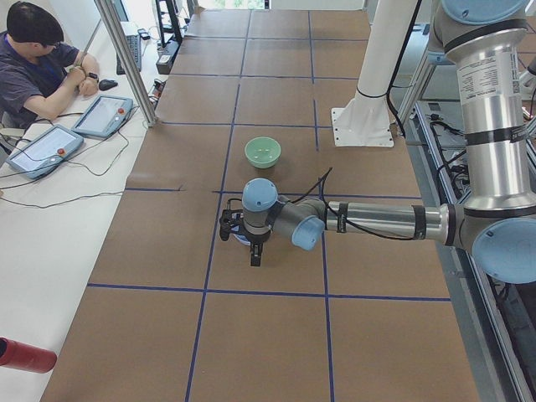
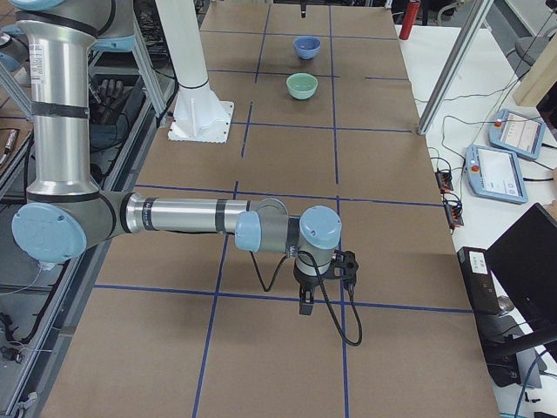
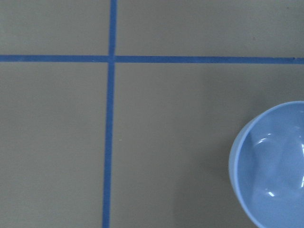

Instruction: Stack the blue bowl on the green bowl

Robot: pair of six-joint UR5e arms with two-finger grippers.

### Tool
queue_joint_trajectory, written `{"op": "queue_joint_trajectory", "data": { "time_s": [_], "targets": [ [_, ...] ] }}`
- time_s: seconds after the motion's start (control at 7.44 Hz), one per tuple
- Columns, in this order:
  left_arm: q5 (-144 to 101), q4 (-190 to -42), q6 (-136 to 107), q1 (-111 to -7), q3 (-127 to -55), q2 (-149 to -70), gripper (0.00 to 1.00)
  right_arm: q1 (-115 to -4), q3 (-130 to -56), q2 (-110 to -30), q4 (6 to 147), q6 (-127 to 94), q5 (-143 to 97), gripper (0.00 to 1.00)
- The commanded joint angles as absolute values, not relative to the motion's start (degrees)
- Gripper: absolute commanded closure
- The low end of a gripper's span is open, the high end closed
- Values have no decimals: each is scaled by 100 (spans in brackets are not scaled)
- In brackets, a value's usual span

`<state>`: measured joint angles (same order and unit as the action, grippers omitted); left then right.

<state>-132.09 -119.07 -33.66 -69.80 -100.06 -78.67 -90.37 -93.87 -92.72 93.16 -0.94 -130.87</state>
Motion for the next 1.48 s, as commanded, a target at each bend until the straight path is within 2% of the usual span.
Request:
{"op": "queue_joint_trajectory", "data": {
  "time_s": [0.0,0.27,0.54,0.67,0.81,0.94,1.34],
  "targets": [
    [-12859,-12566,-4163,-6461,-9557,-8067,0,-9035,-9387,-9272,9316,-97,-13087,0],
    [-12824,-12639,-4508,-6259,-9326,-8393,2,-9035,-9387,-9272,9316,-88,-13087,0],
    [-12542,-12648,-4544,-6144,-9264,-8394,24,-9044,-9387,-9272,9316,-88,-13087,0],
    [-12542,-12639,-4587,-6100,-9264,-8394,39,-9035,-9387,-9272,9316,-97,-13087,0],
    [-12594,-12595,-4684,-6039,-9264,-8394,75,-9035,-9387,-9272,9316,-97,-13087,0],
    [-12612,-12577,-4685,-6029,-9316,-8394,100,-9035,-9387,-9272,9316,-97,-13087,0],
    [-12734,-12560,-4676,-6064,-9508,-8359,100,-9035,-9387,-9272,9316,-97,-13087,0]
  ]
}}
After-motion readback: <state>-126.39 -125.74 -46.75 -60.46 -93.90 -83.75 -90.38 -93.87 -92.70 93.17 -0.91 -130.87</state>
